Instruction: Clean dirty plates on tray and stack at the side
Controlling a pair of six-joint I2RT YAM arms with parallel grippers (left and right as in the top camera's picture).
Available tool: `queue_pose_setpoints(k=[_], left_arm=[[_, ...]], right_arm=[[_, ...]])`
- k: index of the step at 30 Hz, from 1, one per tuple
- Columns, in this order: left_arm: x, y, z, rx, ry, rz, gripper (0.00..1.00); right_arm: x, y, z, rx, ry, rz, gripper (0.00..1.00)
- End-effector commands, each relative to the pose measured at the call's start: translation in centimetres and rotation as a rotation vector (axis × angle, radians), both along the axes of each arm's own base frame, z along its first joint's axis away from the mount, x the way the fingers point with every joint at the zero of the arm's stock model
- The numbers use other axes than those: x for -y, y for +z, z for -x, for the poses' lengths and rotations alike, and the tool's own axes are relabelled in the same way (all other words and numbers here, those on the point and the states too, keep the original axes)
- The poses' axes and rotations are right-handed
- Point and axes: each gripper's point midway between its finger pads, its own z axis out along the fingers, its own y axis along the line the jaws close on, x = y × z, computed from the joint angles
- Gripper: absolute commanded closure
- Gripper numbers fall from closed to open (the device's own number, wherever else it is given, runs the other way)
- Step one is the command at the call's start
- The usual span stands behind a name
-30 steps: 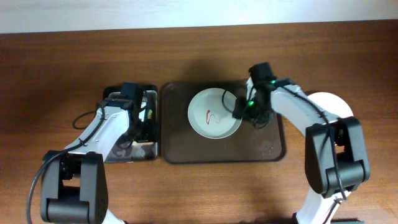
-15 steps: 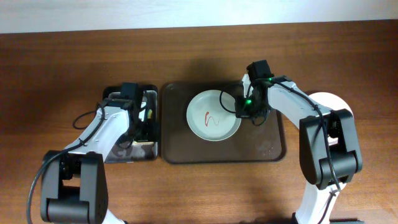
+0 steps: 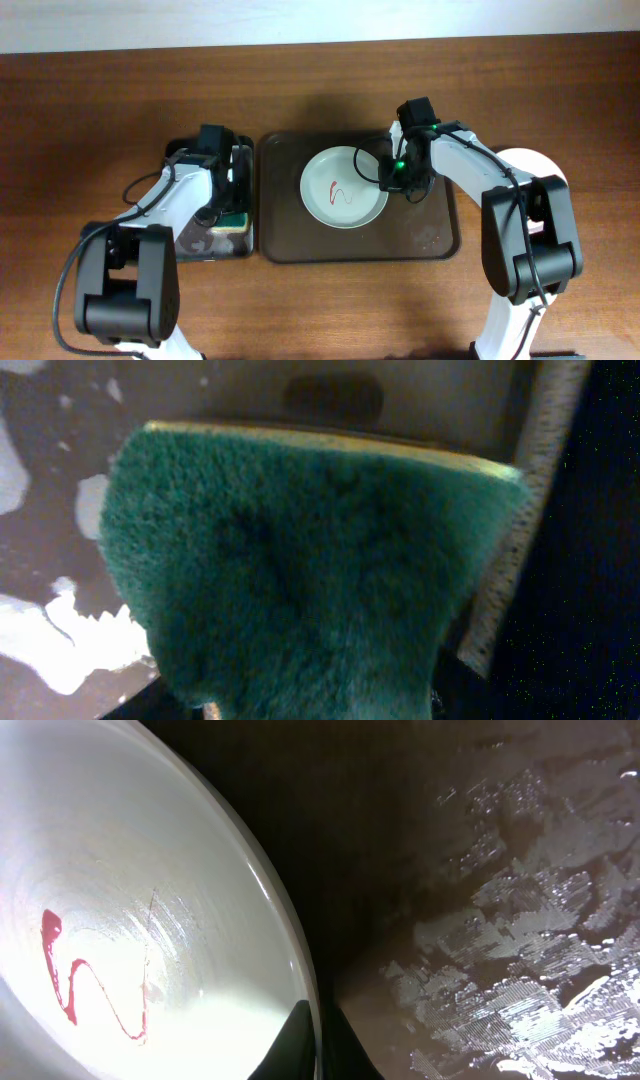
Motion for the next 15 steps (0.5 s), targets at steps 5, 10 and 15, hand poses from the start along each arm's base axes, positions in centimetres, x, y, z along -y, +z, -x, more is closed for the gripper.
queue_pose_setpoints(k=[5,10,15], left_arm=[[0.0,1.6,-1.5,0.057,0.013,0.007,1.00],[-0.1,6.5,-2.6,0.196,-0.045,-0.007,1.00],[-3.6,11.3,-4.5,0.378,0.026,-0.199,1.00]], right_arm=[[0.3,-1.1,0.8,-0.035,0.010,0.033,0.96],[0.3,-1.1,0.8,-0.035,0.010,0.033,0.96],[0.4,-1.1,0.7,-0.035,0.009,0.036,0.96]])
